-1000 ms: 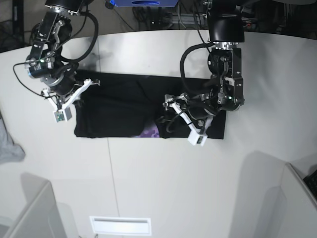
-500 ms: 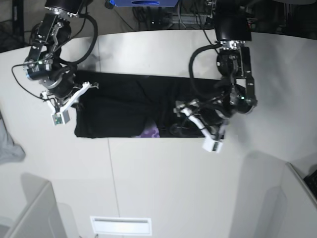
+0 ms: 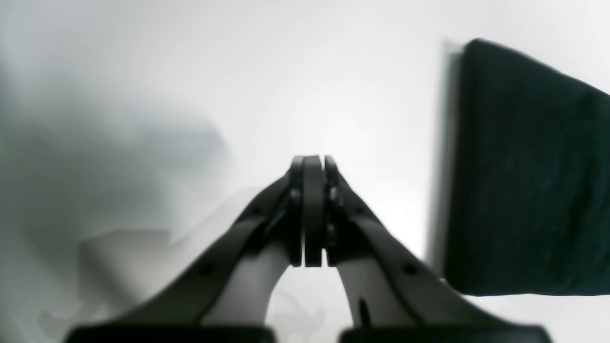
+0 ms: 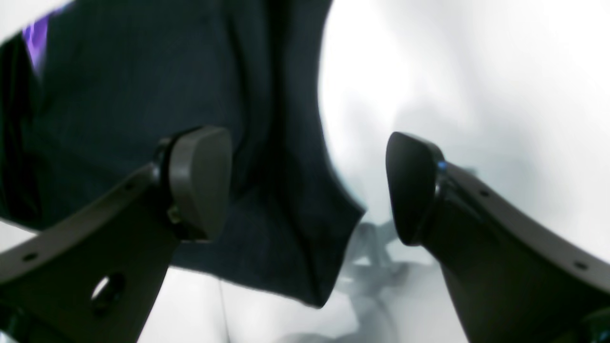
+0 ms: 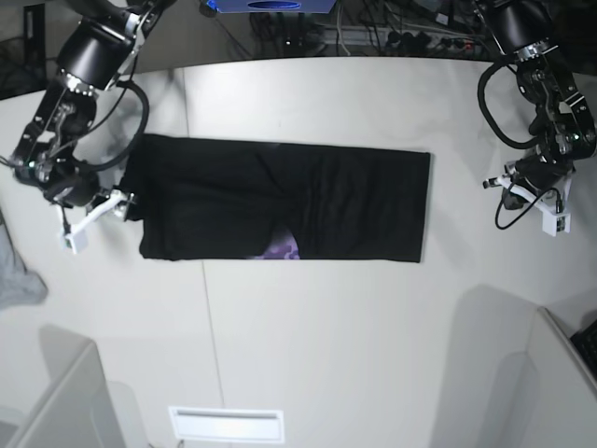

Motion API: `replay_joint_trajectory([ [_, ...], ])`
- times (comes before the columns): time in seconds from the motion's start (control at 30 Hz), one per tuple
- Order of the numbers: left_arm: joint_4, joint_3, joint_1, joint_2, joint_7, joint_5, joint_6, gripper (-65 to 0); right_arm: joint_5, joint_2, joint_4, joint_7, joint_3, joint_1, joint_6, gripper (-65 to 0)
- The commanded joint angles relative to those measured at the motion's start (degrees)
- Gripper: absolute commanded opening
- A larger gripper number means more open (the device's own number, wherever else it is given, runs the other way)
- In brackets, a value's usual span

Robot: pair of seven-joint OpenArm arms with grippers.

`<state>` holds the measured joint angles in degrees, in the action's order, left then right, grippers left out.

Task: Fold the T-shirt properly
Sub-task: 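Release the strip and raise both grippers away from the shirt, then grasp the strip's end with the right gripper and the fold with the left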

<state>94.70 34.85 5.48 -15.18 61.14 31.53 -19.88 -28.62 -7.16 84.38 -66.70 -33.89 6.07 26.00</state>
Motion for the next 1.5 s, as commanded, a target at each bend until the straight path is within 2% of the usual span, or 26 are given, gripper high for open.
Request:
replay_joint_trajectory([
  [0.0, 1.1, 0.9, -0.2, -0.5, -1.1, 1.1, -0.6, -65.0, -0.7, -1.7, -1.5, 0.4, -1.0, 2.2, 0.0, -17.6],
  [0.07, 0.6, 1.8, 0.7, -0.5, -1.1, 1.0, -0.6, -65.0, -0.8, -2.1, -5.5, 0.4, -1.8, 3.7, 0.3, -17.6],
  [0.23, -0.8, 1.6, 1.6, -0.5, -2.3, 1.0, -0.6, -65.0, -0.8, -1.2, -8.8, -1.1, -1.3, 4.4, 6.6, -17.6],
  [0.4, -3.0, 1.5, 2.1, -0.4, -7.2, 1.0, -0.6, -65.0, -0.7, 1.5, -9.1, -2.2, -1.1, 3.8, 6.6, -17.6],
  [0.53, -4.4, 1.1, 2.1, -0.5, -7.4, 1.0, -0.6, -65.0, -0.6, 2.1, -9.1, -2.6, -0.9, 3.0, 6.7, -17.6],
  [0.7, -4.5, -6.8, 2.0, -2.1, -7.6, 0.9, -0.3, -65.0, -0.6, 2.1, -8.6, -3.0, 5.8, 1.5, 6.7, -17.6],
  [0.93, -7.1, -9.4, 0.6, -1.7, -7.6, 0.9, -0.2, -65.0, -0.6, 3.0, -9.1, -2.7, 6.4, 0.7, 6.6, -18.0],
  [0.97, -8.0, -10.5, 0.4, -1.7, -7.6, 0.9, -0.2, -65.0, -0.6, 3.1, -9.1, -2.6, 6.4, 0.7, 6.6, -20.0],
  [1.0, -8.8, -11.9, 0.1, -1.9, -7.7, 0.7, -0.2, -65.0, -0.6, 3.2, -9.1, -2.0, 6.4, 0.7, 6.6, -24.6],
  [1.07, -9.4, -14.7, -0.1, -1.9, -8.1, -2.0, -0.2, -65.0, -0.4, 3.2, -9.1, 0.0, 6.8, 0.7, 6.5, -37.5],
  [1.17, -9.5, -19.0, 0.5, -1.7, -13.3, -8.6, -0.5, -65.0, -0.3, 3.2, -9.2, 2.6, 6.9, 0.9, 6.3, -60.5],
  [1.2, -9.8, -20.9, 0.5, -1.7, -14.7, -10.5, -0.5, -65.0, -0.3, 3.2, -9.2, 3.4, 6.9, 0.9, 5.3, -65.0],
  [1.33, -10.8, -25.6, 0.2, -1.7, -15.8, -12.4, -0.6, -65.0, -0.3, 3.2, -8.2, 5.4, 7.0, 1.0, -0.8, -65.0],
  [1.47, -10.5, -29.7, -0.8, -1.6, -15.8, -12.4, -0.6, -65.0, -0.3, 3.0, -2.4, 5.4, 7.1, 1.0, -2.5, -65.0],
])
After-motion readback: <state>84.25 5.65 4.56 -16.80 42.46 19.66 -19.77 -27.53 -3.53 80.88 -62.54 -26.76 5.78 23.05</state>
